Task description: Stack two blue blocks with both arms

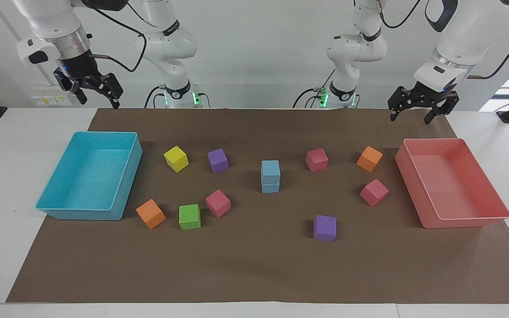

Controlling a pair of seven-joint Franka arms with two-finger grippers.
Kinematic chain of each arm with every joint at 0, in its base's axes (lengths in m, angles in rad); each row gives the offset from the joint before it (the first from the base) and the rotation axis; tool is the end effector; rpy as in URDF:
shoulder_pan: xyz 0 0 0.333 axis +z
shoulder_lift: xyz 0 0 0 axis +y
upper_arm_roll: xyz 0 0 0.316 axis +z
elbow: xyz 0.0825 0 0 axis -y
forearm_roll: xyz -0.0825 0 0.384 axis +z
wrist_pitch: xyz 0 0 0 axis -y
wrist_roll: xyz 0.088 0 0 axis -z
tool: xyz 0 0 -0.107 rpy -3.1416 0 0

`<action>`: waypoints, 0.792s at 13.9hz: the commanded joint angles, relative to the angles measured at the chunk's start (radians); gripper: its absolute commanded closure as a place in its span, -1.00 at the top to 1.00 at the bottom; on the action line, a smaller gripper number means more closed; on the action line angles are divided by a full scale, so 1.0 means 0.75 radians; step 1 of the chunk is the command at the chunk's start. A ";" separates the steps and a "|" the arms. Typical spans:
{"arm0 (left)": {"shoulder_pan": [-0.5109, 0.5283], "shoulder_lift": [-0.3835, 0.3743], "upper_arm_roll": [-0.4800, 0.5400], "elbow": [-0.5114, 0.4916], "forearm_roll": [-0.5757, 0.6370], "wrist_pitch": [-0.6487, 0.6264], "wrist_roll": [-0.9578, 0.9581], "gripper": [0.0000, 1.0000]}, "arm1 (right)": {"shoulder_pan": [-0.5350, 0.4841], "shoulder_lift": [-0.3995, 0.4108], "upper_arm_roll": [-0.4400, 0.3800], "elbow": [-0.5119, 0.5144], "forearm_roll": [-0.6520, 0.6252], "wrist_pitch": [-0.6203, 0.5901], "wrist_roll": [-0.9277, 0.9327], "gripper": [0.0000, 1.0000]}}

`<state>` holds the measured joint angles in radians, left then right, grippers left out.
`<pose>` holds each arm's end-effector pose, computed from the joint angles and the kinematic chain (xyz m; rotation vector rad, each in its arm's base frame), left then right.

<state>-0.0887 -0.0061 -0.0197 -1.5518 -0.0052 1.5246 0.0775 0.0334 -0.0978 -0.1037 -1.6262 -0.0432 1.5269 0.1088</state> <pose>0.5448 -0.0599 0.6328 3.1231 -0.2914 -0.0332 0.5176 -0.0442 0.6469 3.0959 -0.2801 -0.0022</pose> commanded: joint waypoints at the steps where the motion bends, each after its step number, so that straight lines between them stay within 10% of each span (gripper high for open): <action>1: -0.007 -0.010 0.006 0.011 0.017 -0.018 -0.009 1.00 | 0.000 -0.017 0.011 -0.014 -0.016 -0.007 -0.039 1.00; 11: -0.009 -0.023 0.008 -0.003 -0.034 0.000 -0.009 1.00 | 0.002 -0.003 0.042 0.058 -0.010 -0.089 -0.059 1.00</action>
<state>-0.0883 -0.0115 -0.0190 -1.5511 -0.0218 1.5253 0.0759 0.0352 -0.0987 -0.0727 -1.5951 -0.0432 1.4760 0.0940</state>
